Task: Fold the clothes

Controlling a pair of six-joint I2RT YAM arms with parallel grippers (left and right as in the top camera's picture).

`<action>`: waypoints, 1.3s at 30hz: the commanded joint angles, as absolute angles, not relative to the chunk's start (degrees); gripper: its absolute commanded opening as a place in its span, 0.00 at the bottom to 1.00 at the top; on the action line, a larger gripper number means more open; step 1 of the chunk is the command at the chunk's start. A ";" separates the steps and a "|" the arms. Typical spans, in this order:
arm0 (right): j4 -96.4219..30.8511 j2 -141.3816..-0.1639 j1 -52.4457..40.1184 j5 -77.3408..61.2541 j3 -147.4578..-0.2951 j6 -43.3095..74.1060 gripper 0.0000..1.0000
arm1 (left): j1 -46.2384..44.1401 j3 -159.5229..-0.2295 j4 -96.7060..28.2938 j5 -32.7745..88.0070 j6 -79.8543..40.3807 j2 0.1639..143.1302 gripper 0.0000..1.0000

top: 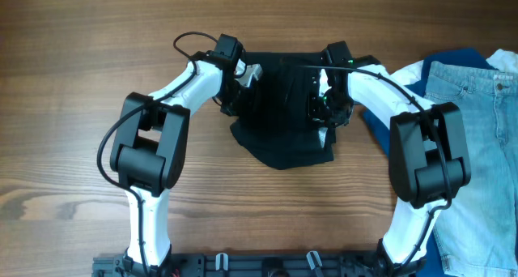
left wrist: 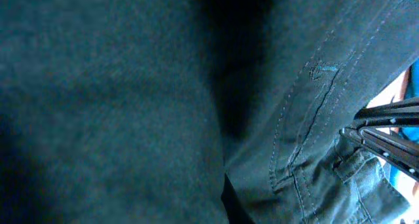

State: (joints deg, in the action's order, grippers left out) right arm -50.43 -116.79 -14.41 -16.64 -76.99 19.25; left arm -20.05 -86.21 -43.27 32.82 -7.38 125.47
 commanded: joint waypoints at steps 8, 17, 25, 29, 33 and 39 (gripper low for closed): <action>-52.12 -95.53 -13.78 -13.54 -77.80 16.27 0.06 | -0.16 -99.09 -47.77 34.22 -4.86 120.86 0.04; -53.63 -90.78 -13.80 -13.56 -77.67 19.57 0.06 | 29.17 -99.13 -32.23 32.21 -6.66 123.50 0.05; -52.66 -90.78 -13.80 -13.54 -77.67 19.55 0.06 | 40.66 -99.11 -44.12 30.92 -6.50 123.79 1.00; -52.25 -90.78 -13.80 -13.54 -77.67 19.53 0.06 | 40.25 -99.11 -49.28 29.41 -3.62 123.79 0.52; -52.01 -90.78 -13.80 -13.54 -77.67 19.55 0.07 | 36.71 -98.65 -50.15 21.04 -3.40 123.79 0.18; -51.79 -90.78 -13.80 -13.54 -77.67 19.53 0.08 | 30.41 -94.72 -55.33 8.93 -4.60 124.31 0.53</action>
